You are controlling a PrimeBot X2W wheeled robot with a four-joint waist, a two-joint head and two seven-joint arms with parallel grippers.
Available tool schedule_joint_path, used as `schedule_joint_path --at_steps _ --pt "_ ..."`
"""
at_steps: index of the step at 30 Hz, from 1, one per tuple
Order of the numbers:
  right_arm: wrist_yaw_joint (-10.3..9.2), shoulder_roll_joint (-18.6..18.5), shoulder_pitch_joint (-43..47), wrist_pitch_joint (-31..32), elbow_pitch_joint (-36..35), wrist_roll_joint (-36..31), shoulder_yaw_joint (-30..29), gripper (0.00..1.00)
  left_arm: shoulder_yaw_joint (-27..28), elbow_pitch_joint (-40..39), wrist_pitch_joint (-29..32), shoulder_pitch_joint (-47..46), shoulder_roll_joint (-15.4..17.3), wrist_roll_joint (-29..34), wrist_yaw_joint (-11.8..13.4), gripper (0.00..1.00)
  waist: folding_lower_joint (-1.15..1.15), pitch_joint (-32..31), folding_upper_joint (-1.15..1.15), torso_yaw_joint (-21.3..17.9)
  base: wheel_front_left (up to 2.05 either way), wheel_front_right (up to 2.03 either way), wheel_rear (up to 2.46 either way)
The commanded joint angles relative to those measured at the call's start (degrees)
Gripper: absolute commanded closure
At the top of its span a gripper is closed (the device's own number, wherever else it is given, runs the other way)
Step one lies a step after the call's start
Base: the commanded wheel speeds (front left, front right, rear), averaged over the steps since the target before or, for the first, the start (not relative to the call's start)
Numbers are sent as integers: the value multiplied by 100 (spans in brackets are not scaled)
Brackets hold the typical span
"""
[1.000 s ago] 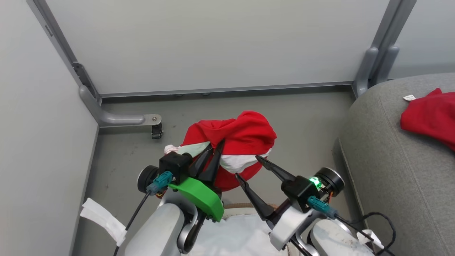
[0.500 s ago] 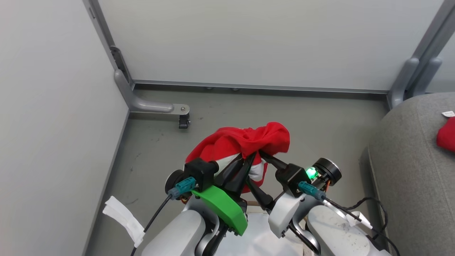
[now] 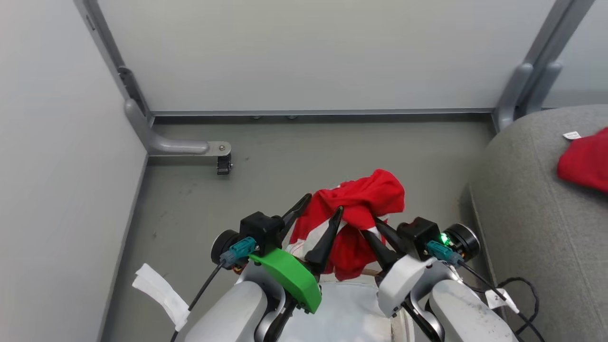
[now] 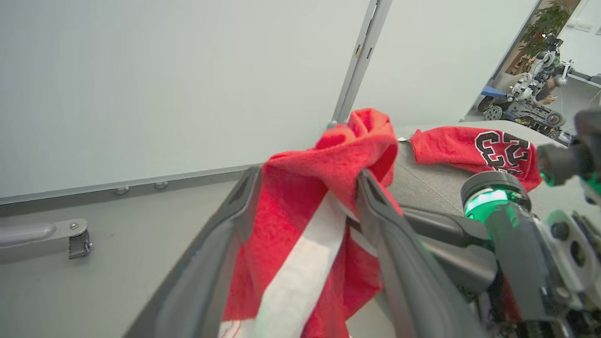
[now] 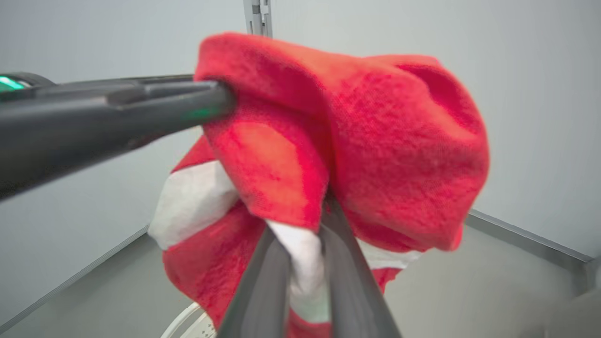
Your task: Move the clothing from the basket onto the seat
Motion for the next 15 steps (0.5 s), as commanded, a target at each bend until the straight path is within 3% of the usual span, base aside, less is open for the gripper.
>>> schedule_joint_path --at_steps 1,15 --pt "-8 -23 123 -13 -36 -27 -100 100 64 26 4 81 19 76 23 0 0 14 0 -549 0 0 0" --pt "-7 -86 705 -13 -473 -289 -927 100 559 -97 4 465 20 696 -41 0 0 149 0 -3013 0 0 0"
